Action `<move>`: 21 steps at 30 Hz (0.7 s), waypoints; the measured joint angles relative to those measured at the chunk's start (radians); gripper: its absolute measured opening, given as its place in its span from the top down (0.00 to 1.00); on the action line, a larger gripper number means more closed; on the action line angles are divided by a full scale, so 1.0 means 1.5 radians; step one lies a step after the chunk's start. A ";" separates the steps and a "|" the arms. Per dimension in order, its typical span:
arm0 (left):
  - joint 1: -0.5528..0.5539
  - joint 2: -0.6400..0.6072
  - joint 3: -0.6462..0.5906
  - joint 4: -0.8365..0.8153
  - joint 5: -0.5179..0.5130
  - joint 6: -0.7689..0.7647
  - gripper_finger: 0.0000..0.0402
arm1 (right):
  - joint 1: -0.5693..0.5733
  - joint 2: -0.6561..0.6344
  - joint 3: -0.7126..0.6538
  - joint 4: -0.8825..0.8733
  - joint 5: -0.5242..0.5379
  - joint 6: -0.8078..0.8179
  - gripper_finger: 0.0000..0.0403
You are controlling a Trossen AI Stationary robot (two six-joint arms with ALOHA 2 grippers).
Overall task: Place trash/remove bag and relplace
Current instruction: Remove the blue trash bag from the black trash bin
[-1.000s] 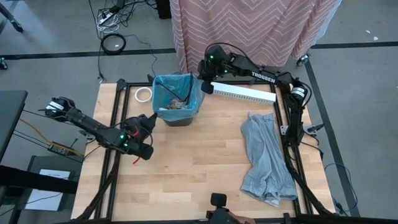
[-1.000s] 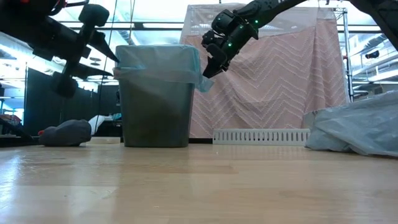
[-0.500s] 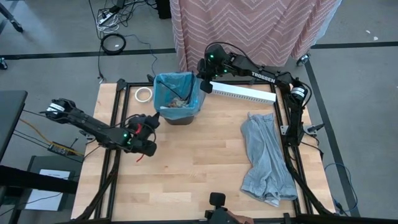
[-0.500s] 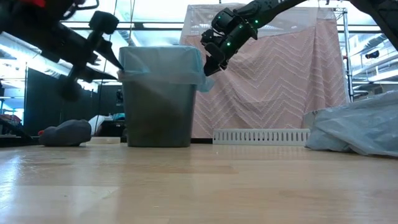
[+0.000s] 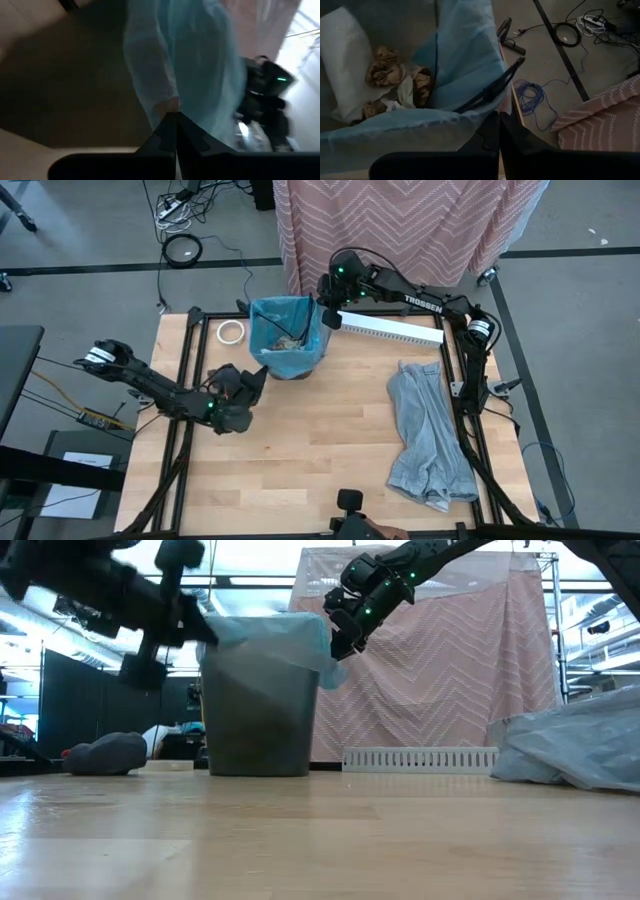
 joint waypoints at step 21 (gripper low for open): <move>-0.099 -0.001 0.001 0.605 -0.011 0.449 0.99 | 0.011 -0.089 0.000 0.021 0.001 -0.024 1.00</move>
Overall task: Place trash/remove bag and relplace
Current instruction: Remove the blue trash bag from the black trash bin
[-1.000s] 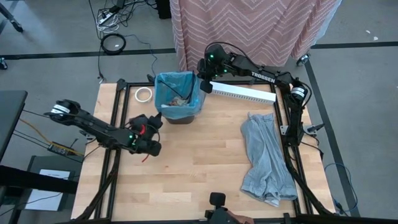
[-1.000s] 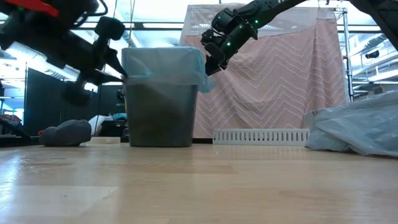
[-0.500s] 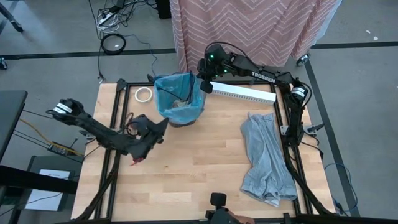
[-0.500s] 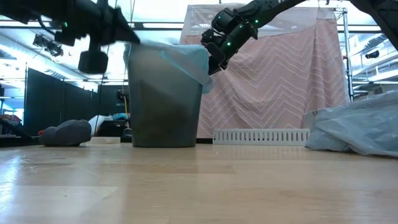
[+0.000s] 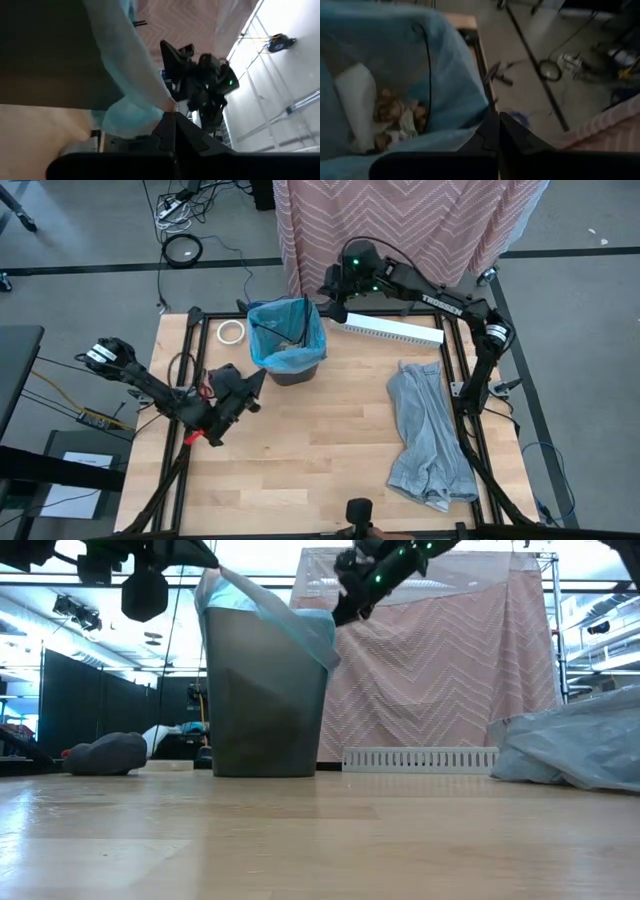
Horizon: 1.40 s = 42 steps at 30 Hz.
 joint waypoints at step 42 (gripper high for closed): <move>0.035 -0.004 0.064 0.149 0.038 0.265 0.98 | -0.023 0.118 0.000 -0.051 -0.228 0.107 1.00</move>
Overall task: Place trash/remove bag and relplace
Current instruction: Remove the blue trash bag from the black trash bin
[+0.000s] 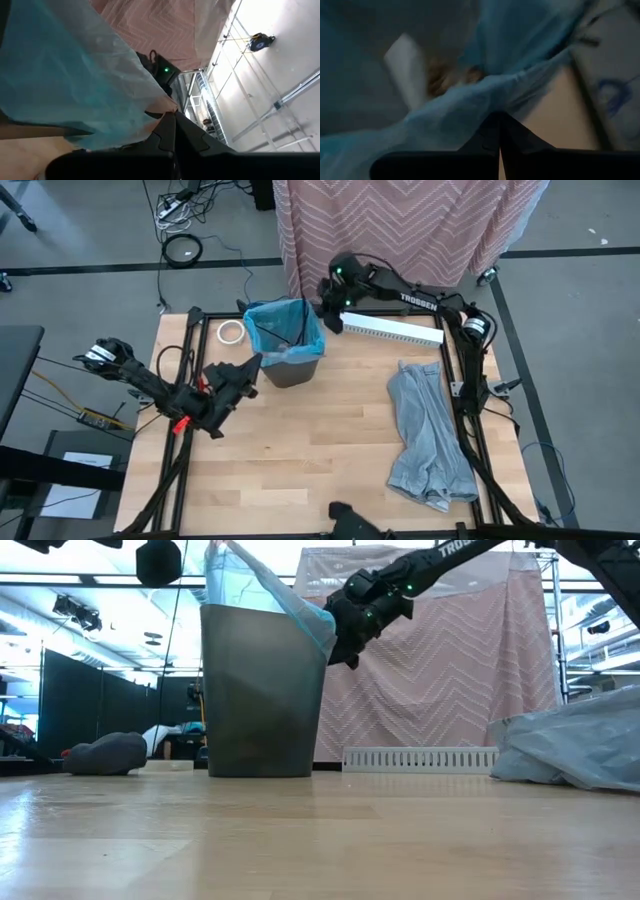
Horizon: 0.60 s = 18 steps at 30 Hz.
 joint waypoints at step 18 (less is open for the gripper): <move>-0.163 -0.080 -0.001 0.005 0.000 0.057 0.98 | 0.165 -0.048 0.000 -0.144 0.040 -0.034 1.00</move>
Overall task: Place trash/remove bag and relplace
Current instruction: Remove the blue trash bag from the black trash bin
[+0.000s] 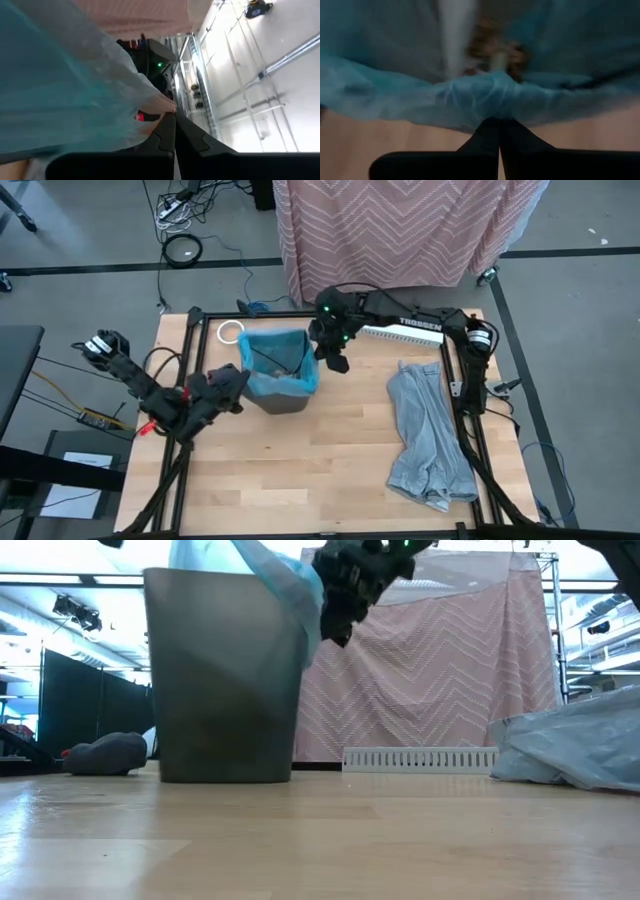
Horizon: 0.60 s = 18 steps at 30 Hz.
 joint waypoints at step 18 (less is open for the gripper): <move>-0.132 -0.033 0.000 0.012 -0.132 0.057 0.98 | -0.123 -0.027 0.001 0.179 0.121 -0.005 0.85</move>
